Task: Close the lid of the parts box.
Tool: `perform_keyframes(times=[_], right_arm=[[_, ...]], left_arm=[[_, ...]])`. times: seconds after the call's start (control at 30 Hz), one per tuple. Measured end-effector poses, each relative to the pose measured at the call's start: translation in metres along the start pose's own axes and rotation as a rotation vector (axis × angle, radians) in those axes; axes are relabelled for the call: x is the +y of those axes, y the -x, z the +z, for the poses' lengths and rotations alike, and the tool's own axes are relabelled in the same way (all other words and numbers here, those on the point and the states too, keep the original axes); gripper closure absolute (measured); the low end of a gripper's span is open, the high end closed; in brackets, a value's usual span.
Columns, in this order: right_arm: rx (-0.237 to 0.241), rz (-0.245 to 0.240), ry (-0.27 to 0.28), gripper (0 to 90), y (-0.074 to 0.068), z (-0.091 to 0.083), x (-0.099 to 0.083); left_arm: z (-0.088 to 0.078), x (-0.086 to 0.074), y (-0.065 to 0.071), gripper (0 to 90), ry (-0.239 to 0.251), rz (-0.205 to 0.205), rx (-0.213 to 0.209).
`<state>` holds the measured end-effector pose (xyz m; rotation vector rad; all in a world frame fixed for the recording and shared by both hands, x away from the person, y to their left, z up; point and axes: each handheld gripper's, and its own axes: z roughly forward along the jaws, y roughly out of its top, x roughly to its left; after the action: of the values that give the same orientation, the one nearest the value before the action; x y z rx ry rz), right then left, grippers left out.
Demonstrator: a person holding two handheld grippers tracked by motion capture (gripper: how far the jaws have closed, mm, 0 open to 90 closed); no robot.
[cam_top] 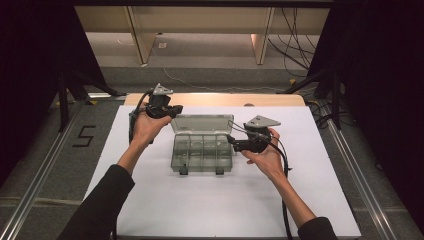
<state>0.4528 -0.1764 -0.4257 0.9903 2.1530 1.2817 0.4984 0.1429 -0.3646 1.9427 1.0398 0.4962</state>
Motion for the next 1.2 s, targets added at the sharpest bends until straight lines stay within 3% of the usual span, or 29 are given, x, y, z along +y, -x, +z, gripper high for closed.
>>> perform_keyframes(times=[0.13,0.4,0.63,0.83,0.97,1.13,1.2], right_arm=[[0.012,0.015,0.022,18.7,-0.004,-0.009,0.002],[0.019,-0.02,0.033,20.2,-0.01,-0.026,0.004],[0.029,-0.022,0.053,20.5,-0.013,-0.039,0.006],[0.043,-0.028,0.059,22.2,-0.017,-0.046,0.005],[0.07,-0.028,0.055,26.3,-0.019,-0.048,0.003],[0.104,-0.057,0.022,43.9,-0.022,-0.047,-0.003],[0.147,-0.061,0.0,49.3,-0.025,-0.045,-0.006]], left_arm=[[-0.003,-0.005,0.002,89.7,0.004,-0.004,-0.015],[-0.009,-0.016,0.01,89.7,0.011,0.013,-0.036],[-0.012,-0.027,0.015,89.7,0.035,-0.008,-0.069],[-0.019,-0.038,0.024,89.7,0.033,0.014,-0.101],[-0.023,-0.05,0.031,89.7,0.042,0.01,-0.117],[-0.028,-0.068,0.035,89.6,0.042,0.018,-0.134],[-0.03,-0.074,0.036,89.6,0.031,0.027,-0.134]])
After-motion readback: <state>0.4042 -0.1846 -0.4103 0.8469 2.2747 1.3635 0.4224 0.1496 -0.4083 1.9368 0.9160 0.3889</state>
